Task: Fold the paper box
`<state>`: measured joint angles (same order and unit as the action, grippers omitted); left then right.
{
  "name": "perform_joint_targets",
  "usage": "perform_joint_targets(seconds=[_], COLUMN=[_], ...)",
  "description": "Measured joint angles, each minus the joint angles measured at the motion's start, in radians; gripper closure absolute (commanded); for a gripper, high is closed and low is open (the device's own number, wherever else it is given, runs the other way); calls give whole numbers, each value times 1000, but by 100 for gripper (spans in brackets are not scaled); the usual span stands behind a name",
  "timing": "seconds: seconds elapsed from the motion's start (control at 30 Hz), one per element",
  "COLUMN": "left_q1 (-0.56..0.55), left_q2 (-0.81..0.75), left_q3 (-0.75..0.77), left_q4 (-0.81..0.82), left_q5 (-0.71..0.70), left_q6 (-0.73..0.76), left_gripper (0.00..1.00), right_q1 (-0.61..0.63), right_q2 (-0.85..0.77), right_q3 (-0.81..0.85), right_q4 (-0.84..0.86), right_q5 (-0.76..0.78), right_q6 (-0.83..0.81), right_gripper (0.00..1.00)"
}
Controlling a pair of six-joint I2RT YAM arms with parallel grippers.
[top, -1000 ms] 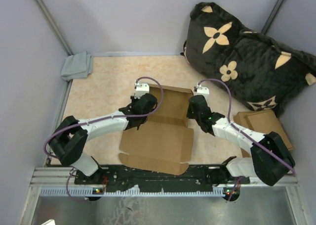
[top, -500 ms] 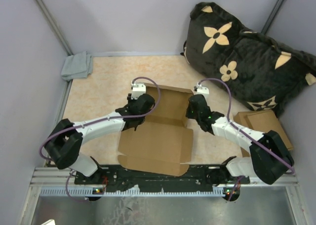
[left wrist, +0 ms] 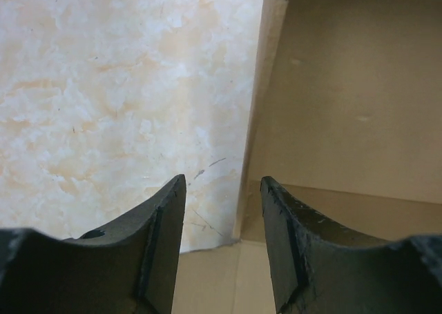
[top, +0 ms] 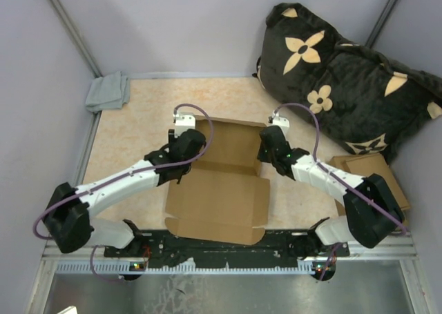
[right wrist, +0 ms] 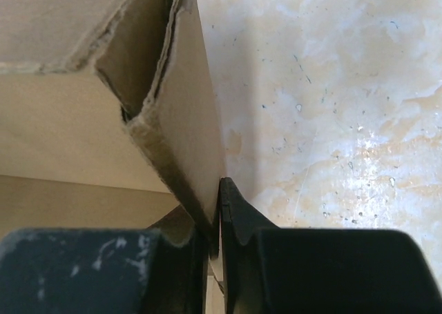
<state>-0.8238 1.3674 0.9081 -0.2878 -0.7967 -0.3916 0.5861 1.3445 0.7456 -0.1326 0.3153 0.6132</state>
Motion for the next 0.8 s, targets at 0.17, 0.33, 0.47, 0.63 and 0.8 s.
perform_joint_targets(seconds=[0.17,0.33,0.47,0.63,0.8], left_q1=[0,6,8,8,8], left_q2=[-160,-260,-276,-336,-417], left_q3=[-8,-22,-47,-103,-130], left_q4=[-34,-70,-109,-140,-138], left_q5=[50,79,92,112,117], left_q6=[-23,-39,-43,-56,-61], left_gripper=[45,44,44,44,44], right_q1=[0,0,-1,-37,-118], right_q2=[35,39,28,11,103], right_q3=[60,114,161,274,484], right_q4=[-55,-83,-124,-153,-171], right_q5=[-32,-110,-130,-134,-188], right_q6=[33,45,10,-124,-278], right_gripper=[43,29,24,19,16])
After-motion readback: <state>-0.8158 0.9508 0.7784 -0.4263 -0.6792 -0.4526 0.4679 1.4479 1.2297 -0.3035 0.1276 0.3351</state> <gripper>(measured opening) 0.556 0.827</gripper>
